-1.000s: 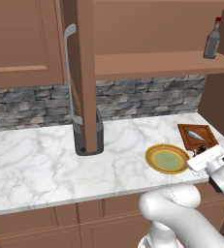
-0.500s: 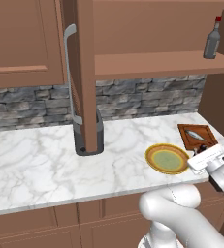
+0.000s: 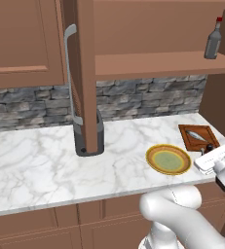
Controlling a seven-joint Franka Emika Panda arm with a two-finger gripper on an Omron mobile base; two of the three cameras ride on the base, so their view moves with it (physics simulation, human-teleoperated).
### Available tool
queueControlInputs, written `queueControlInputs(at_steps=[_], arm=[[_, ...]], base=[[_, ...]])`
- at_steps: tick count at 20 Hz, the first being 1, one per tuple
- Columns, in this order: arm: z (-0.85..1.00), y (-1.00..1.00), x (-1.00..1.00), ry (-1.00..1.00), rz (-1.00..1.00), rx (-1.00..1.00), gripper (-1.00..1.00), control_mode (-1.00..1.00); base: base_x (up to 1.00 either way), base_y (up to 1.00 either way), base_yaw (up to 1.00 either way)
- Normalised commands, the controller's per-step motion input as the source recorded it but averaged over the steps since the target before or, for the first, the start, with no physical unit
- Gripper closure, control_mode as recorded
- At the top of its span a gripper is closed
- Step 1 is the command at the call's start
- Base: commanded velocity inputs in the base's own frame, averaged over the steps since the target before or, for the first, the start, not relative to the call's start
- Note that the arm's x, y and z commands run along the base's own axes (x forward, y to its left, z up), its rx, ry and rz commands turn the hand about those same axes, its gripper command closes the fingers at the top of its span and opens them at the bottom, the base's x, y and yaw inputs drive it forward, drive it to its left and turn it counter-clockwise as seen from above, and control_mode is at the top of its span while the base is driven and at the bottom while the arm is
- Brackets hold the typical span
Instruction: Pick the fish from the plate and place it on the cutting board. Then pick the condiment bottle from the cabinet and place it next to the cutting board.
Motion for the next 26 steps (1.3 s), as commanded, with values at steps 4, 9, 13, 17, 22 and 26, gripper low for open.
queueControlInputs(at_steps=[4, 9, 13, 17, 22, 26], arm=[[-0.14, -0.05, 0.00, 0.01, 0.00, -0.01, 1.00, -1.00], [-0.42, 0.00, 0.06, 0.00, 0.00, 0.00, 1.00, -1.00], [-0.52, 0.00, 0.09, 0.00, 0.00, 0.00, 1.00, -1.00], [-0.44, 0.00, 0.16, 0.00, 0.00, 0.04, 1.00, -1.00], [-0.32, 0.00, 0.17, 0.00, 0.00, 0.04, 1.00, -1.00], [-0.23, 0.00, 0.01, 0.00, 0.00, 0.00, 1.00, -1.00]], base=[[0.00, 0.00, 0.00], [0.00, 0.00, 0.00], [0.00, 0.00, 0.00], [0.00, 0.00, 0.00], [0.00, 0.00, 0.00], [0.00, 0.00, 0.00]])
